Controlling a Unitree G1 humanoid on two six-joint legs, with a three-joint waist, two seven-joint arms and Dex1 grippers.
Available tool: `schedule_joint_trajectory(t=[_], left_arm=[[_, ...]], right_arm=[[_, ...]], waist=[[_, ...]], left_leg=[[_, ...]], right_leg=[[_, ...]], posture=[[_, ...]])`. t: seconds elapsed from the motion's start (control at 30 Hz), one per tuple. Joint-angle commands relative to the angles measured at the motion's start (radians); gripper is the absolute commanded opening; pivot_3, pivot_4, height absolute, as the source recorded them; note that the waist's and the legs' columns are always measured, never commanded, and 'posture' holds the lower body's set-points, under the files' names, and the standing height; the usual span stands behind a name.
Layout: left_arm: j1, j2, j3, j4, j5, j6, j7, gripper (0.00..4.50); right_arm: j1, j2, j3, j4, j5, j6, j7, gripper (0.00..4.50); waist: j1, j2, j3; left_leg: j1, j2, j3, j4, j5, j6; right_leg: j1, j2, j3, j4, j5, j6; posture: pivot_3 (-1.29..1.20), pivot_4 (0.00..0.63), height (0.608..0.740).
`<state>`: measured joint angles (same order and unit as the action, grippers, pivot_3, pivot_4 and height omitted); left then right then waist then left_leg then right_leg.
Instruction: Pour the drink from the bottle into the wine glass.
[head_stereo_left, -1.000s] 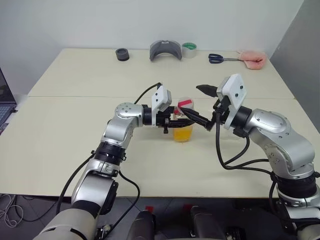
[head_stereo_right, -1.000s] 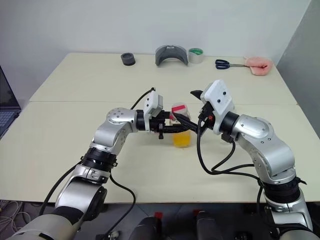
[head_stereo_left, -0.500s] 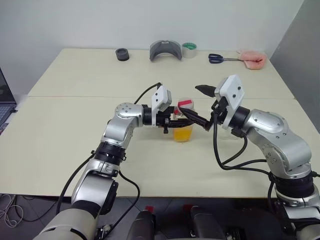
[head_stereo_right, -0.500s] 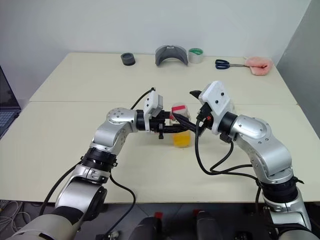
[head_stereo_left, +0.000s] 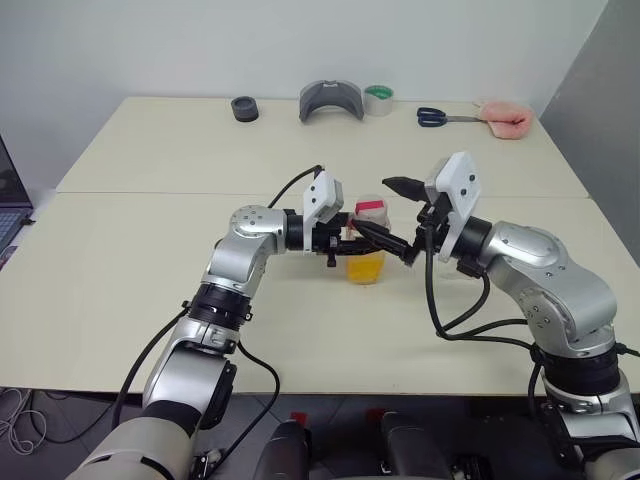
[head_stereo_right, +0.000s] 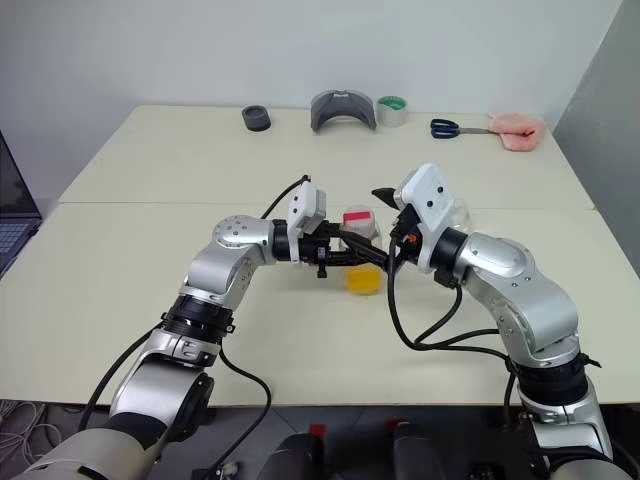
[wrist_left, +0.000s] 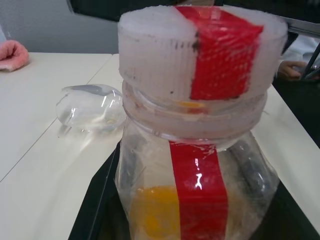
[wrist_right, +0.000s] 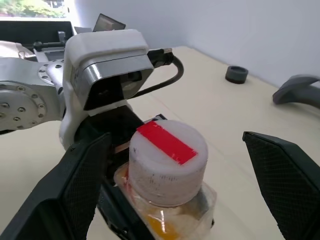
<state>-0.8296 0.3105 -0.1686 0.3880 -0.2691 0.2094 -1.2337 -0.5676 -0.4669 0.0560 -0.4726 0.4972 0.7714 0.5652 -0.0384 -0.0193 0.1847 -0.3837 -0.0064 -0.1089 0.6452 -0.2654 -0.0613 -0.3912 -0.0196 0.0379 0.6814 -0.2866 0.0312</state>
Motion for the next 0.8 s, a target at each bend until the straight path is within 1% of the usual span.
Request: schedule_joint_trajectory(t=[0.03, 0.33, 0.4, 0.47, 0.53, 0.57, 0.63, 0.67, 0.8], left_arm=[[-0.009, 0.001, 0.012, -0.041, -0.013, -0.016, -0.002, 1.78], [-0.007, 0.002, 0.011, -0.041, -0.012, -0.017, -0.002, 1.78], [-0.007, 0.002, 0.012, -0.041, -0.012, -0.017, -0.002, 1.78], [-0.007, 0.003, 0.012, -0.042, -0.012, -0.017, -0.002, 1.78], [-0.007, 0.003, 0.012, -0.041, -0.013, -0.017, -0.002, 1.78], [-0.007, 0.004, 0.012, -0.041, -0.013, -0.017, -0.001, 1.78], [-0.006, 0.004, 0.012, -0.043, -0.013, -0.017, -0.001, 1.78], [-0.005, 0.004, 0.012, -0.045, -0.013, -0.016, 0.000, 1.78], [-0.002, 0.003, 0.011, -0.052, -0.014, -0.013, 0.002, 1.78]], right_arm=[[-0.018, 0.001, -0.039, -0.035, 0.031, 0.010, -0.010, 4.50], [-0.026, 0.001, -0.032, -0.023, 0.024, 0.001, -0.017, 4.50], [-0.027, 0.001, -0.028, -0.021, 0.019, -0.004, -0.017, 4.12], [-0.028, 0.001, -0.022, -0.021, 0.015, -0.007, -0.015, 3.59], [-0.029, -0.001, -0.013, -0.023, 0.011, -0.011, -0.010, 2.83], [-0.029, -0.001, -0.012, -0.024, 0.011, -0.012, -0.008, 2.56], [-0.028, -0.004, -0.008, -0.027, 0.008, -0.017, -0.004, 1.85], [-0.027, -0.006, -0.008, -0.029, 0.008, -0.018, -0.003, 1.78], [-0.023, -0.013, -0.005, -0.036, -0.017, -0.051, 0.000, 1.79]], waist=[[0.000, 0.000, 0.000], [0.000, 0.000, 0.000], [0.000, 0.000, 0.000], [0.000, 0.000, 0.000], [0.000, 0.000, 0.000], [0.000, 0.000, 0.000], [0.000, 0.000, 0.000], [0.000, 0.000, 0.000], [0.000, 0.000, 0.000]], left_leg=[[0.000, 0.000, 0.000, 0.000, 0.000, 0.000], [0.000, 0.000, 0.000, 0.000, 0.000, 0.000], [0.000, 0.000, 0.000, 0.000, 0.000, 0.000], [0.000, 0.000, 0.000, 0.000, 0.000, 0.000], [0.000, 0.000, 0.000, 0.000, 0.000, 0.000], [0.000, 0.000, 0.000, 0.000, 0.000, 0.000], [0.000, 0.000, 0.000, 0.000, 0.000, 0.000], [0.000, 0.000, 0.000, 0.000, 0.000, 0.000], [0.000, 0.000, 0.000, 0.000, 0.000, 0.000]], right_leg=[[0.000, 0.000, 0.000, 0.000, 0.000, 0.000], [0.000, 0.000, 0.000, 0.000, 0.000, 0.000], [0.000, 0.000, 0.000, 0.000, 0.000, 0.000], [0.000, 0.000, 0.000, 0.000, 0.000, 0.000], [0.000, 0.000, 0.000, 0.000, 0.000, 0.000], [0.000, 0.000, 0.000, 0.000, 0.000, 0.000], [0.000, 0.000, 0.000, 0.000, 0.000, 0.000], [0.000, 0.000, 0.000, 0.000, 0.000, 0.000], [0.000, 0.000, 0.000, 0.000, 0.000, 0.000]], posture=[[0.00, 0.150, 0.740], [0.00, 0.150, 0.740], [0.00, 0.150, 0.740], [0.00, 0.150, 0.740], [0.00, 0.150, 0.740], [0.00, 0.150, 0.740], [0.00, 0.150, 0.740], [0.00, 0.150, 0.740], [0.00, 0.150, 0.740]])
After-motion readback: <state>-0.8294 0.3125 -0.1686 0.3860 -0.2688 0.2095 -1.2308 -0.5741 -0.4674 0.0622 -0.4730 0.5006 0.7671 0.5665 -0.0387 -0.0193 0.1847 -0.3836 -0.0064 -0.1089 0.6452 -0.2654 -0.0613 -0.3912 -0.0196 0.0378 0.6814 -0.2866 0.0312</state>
